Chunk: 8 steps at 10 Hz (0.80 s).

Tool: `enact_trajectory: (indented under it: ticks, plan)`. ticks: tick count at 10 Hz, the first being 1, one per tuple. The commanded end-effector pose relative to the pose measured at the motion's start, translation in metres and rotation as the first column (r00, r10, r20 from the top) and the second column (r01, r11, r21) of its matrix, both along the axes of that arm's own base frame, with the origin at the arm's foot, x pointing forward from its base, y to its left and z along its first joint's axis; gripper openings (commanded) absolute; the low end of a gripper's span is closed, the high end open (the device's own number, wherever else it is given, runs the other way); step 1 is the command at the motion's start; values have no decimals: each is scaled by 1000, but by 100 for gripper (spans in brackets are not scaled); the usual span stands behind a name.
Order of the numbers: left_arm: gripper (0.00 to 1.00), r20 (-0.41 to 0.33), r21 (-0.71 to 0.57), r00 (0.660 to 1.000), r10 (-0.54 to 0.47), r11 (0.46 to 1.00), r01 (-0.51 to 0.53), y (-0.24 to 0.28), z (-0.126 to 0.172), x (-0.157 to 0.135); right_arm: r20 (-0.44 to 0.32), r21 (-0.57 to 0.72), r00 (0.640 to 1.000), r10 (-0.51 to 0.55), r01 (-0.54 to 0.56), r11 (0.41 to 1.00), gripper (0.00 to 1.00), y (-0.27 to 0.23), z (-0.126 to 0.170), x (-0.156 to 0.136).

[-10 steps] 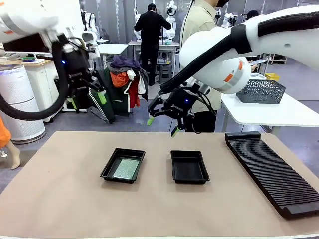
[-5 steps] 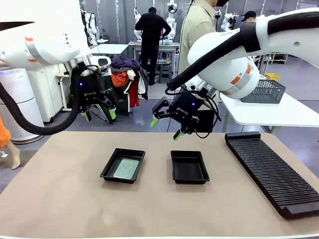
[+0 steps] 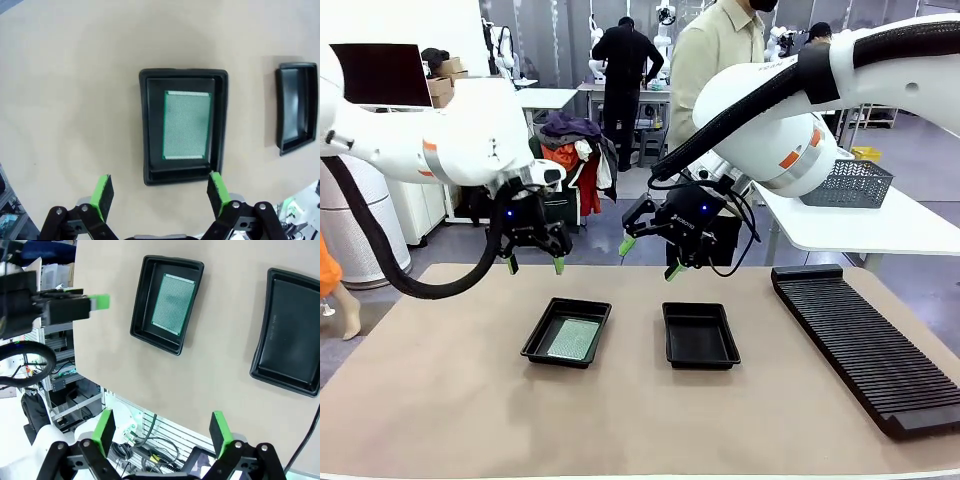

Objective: Inspect and transfer BCBs to ESD trays.
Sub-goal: Pick up the ESD tray and place it on the left side of the table.

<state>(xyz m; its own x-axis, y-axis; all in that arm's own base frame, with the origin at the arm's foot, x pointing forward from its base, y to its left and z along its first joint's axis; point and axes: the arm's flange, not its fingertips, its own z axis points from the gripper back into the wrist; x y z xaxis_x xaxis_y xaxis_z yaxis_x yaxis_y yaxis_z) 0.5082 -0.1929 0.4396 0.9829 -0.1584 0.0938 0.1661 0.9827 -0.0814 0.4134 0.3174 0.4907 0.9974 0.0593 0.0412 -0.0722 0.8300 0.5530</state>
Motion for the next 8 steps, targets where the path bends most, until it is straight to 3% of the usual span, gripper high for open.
enact_trajectory:
  ticks: [1, 8]
  plan:
    - [100, 37, 59, 999, 28, 998, -30, -7, -20, 12, -3, -28, 1000, -19, 19, 999, 100, 2, 1, 3]
    - [100, -54, 56, 997, 55, 997, -52, -6, -96, 27, -3, -28, 1000, -19, 19, 999, 100, 2, 1, 3]
